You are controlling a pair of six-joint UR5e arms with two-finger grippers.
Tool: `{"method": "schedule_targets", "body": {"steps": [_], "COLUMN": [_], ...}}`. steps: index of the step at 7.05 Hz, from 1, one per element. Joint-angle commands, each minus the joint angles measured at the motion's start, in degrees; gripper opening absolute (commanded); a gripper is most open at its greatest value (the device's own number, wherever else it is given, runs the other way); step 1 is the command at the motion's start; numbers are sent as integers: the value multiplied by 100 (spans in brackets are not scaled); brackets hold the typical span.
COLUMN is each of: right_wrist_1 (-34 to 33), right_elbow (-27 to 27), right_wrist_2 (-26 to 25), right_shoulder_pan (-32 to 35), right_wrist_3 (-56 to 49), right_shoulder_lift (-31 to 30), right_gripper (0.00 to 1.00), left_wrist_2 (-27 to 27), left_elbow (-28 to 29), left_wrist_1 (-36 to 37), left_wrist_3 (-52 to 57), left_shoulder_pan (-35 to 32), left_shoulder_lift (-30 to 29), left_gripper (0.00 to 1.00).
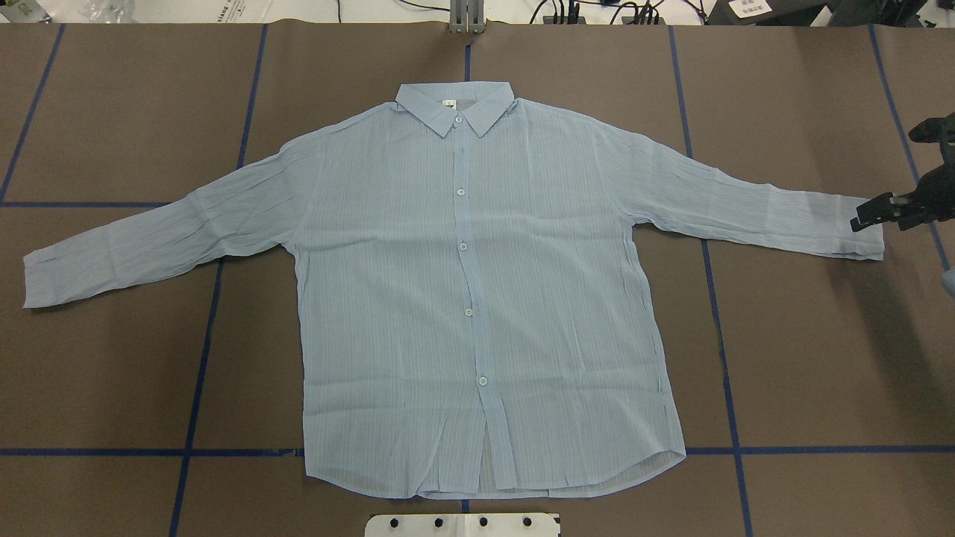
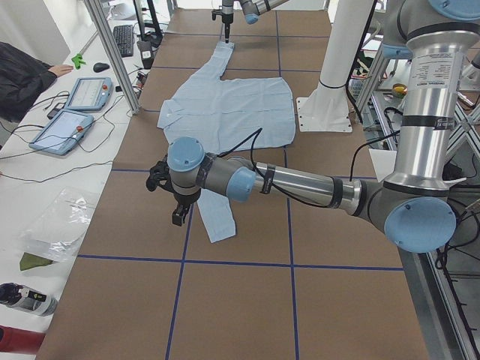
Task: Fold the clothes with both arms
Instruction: 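Lower the right gripper and grasp the sleeve cuff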
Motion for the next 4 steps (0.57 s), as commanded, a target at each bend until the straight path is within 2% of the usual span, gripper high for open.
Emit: {"method": "schedule_targets", "body": {"steps": [1, 4], "right_wrist_1": [2, -41], "right_elbow": [-73, -99], "right_wrist_2": [20, 12], "right_shoulder_pan": [-27, -18], "right_wrist_3": [-9, -9], "right_shoulder_lift": [8, -54], "right_gripper": [80, 77], "left_wrist_2": [-2, -2], "left_elbow": [6, 6], "left_wrist_1": [0, 0], "left_wrist_3": [-1, -9], "left_shoulder_pan": [0, 0], "left_shoulder_lift": [-8, -35], "left_gripper": [100, 100]}}
